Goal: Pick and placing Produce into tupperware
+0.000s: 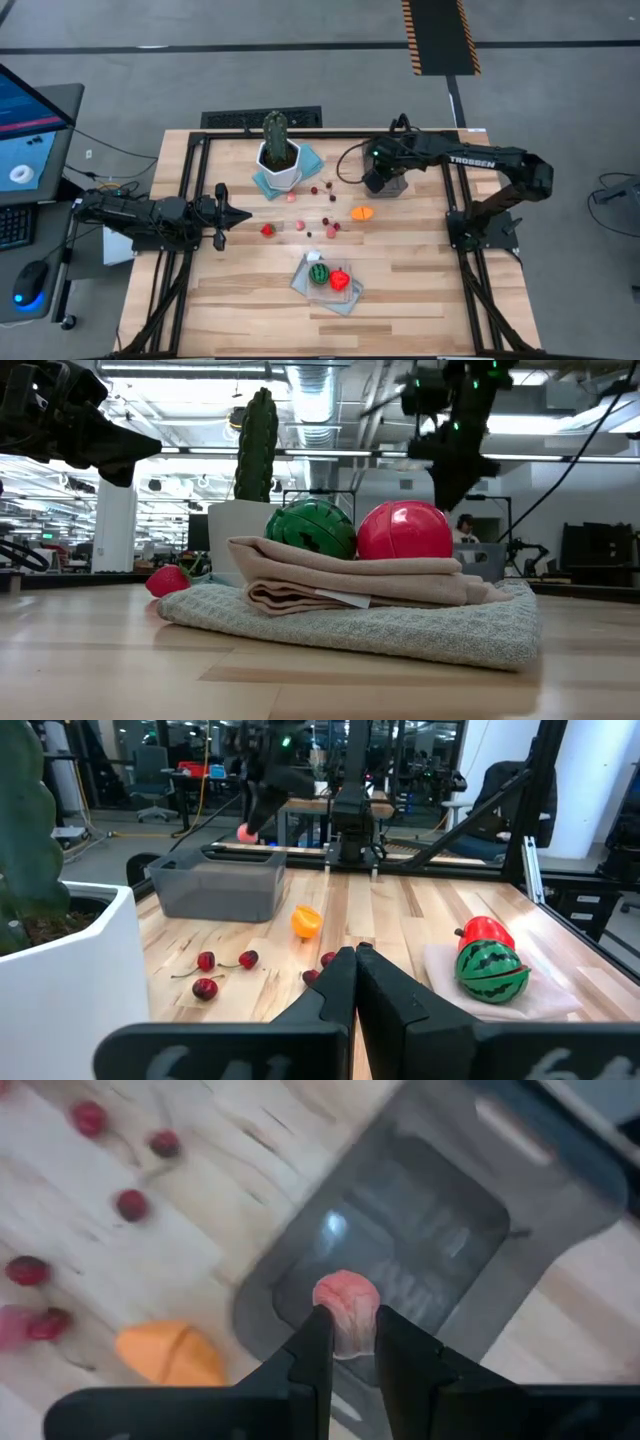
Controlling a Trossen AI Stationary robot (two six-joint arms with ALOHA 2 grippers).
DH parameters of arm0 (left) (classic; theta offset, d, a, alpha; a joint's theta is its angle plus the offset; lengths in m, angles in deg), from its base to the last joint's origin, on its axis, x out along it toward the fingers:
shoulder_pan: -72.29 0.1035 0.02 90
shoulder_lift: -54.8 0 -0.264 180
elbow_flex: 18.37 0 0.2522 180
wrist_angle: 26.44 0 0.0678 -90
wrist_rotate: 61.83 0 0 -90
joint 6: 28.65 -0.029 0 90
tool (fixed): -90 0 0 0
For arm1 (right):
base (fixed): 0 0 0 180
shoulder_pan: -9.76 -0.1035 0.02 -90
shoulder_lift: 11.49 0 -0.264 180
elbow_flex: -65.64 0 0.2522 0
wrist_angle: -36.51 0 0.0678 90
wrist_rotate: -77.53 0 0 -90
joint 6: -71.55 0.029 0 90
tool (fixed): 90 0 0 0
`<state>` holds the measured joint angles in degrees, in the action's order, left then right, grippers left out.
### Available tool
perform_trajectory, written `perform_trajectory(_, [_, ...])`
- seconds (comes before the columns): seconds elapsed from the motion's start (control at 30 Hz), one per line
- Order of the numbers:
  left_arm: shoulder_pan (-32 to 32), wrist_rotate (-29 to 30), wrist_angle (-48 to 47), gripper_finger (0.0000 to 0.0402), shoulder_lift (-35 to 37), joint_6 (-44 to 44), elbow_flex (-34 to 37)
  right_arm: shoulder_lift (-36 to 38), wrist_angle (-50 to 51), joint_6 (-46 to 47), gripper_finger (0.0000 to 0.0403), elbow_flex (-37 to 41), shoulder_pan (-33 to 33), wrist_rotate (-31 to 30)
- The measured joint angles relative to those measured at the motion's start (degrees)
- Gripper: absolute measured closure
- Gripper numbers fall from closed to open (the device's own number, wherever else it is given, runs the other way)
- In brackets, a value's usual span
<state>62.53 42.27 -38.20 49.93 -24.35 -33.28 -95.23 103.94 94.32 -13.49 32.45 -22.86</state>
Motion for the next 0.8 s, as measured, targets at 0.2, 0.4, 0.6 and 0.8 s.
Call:
perform_trajectory(0.2, [-0.02, -0.02, 0.0, 0.0401, 0.0, 0.0, 0.0, 0.14, -2.77, -1.45, 0.0315, 3.7, 3.92, 1.4])
perform_trajectory(0.4, [-0.02, 0.0, 0.0, 0.0401, 0.0, 0.0, 0.0, 0.07, -4.72, -3.25, 0.0303, 4.81, 5.22, 3.11])
perform_trajectory(0.6, [-0.02, -0.01, 0.0, 0.0401, 0.0, 0.0, 0.0, 0.12, -7.11, -3.29, 0.0229, 4.77, 4.68, 3.03])
perform_trajectory(0.8, [-0.02, -0.01, 0.0, 0.0401, 0.0, 0.0, 0.0, 0.0, -7.52, -3.1, 0.0148, 4.77, 4.69, 2.87])
